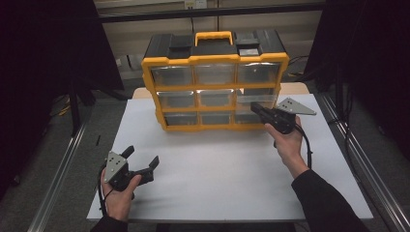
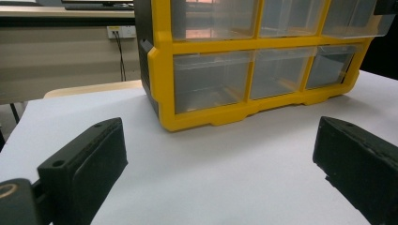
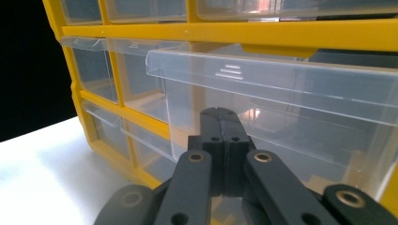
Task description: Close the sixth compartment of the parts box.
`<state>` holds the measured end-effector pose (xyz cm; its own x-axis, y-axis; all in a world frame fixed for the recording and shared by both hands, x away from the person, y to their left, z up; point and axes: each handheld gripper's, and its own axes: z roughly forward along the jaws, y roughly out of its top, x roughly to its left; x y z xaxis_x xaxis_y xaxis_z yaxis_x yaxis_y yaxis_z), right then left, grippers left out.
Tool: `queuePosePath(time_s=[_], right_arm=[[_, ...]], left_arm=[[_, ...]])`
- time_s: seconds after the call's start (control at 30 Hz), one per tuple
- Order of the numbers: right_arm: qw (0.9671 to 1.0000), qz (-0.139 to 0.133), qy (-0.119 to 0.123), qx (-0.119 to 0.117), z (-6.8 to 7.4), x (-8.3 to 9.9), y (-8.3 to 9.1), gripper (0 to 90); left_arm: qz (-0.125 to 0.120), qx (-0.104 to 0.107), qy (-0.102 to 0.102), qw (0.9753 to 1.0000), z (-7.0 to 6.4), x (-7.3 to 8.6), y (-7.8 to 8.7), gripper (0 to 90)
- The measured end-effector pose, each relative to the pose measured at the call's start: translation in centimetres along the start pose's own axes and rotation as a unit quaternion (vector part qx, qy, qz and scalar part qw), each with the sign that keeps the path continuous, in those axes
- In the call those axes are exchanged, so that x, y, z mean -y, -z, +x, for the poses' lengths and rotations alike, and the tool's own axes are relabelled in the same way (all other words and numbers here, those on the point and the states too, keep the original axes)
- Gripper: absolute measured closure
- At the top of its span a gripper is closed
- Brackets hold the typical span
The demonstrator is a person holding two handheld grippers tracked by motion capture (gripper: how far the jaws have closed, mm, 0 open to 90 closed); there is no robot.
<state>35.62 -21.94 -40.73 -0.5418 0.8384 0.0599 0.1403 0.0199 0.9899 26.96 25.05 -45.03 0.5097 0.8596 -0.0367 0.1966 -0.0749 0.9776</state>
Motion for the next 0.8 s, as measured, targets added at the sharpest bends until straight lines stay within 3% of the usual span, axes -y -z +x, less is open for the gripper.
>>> queuePosePath(time_s=[0.8], right_arm=[[1.0000, 0.000, -0.006, 0.006, -0.27, -0.14, -0.85, 90.0]], left_arm=[[0.003, 0.000, -0.002, 1.0000, 0.01, 0.02, -0.02, 3.1]])
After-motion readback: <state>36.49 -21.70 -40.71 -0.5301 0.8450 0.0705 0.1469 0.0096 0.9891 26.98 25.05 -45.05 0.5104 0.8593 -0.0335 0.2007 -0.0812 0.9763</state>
